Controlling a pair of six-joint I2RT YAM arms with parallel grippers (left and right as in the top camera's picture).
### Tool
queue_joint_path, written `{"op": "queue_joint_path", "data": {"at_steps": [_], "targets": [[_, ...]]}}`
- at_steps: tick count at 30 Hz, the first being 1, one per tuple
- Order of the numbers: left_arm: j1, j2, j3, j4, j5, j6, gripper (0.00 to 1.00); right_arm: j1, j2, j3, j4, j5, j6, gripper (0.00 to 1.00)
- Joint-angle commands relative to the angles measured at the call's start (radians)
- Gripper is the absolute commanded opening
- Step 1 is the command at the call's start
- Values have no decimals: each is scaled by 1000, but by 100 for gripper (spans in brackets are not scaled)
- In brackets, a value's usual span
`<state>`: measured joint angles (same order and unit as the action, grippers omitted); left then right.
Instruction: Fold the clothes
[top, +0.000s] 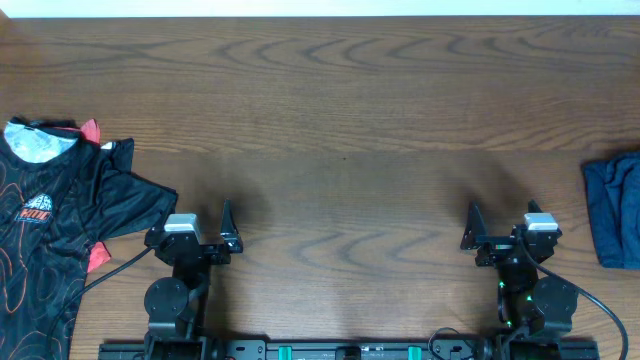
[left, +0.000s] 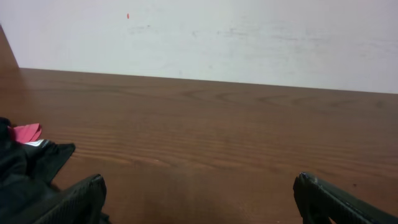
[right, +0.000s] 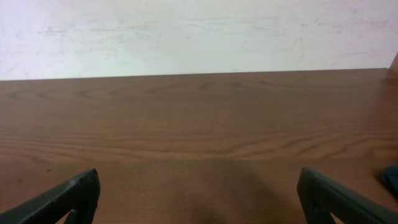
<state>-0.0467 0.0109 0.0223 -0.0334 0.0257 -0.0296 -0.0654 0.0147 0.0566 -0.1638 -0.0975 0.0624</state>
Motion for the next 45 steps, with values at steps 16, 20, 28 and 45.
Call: {"op": "queue_joint_path", "data": {"at_steps": [16, 20, 28, 45], "targets": [[2, -6, -18, -21, -7, -9, 98, -7, -8, -9, 2, -5, -15, 99], [2, -6, -16, -22, -7, -9, 98, -7, -8, -9, 2, -5, -15, 99], [2, 39, 64, -50, -7, -8, 98, -7, -8, -9, 2, -5, -15, 99], [2, 956, 765, -485, 14, 25, 98, -7, -8, -9, 2, -5, -15, 99]]}}
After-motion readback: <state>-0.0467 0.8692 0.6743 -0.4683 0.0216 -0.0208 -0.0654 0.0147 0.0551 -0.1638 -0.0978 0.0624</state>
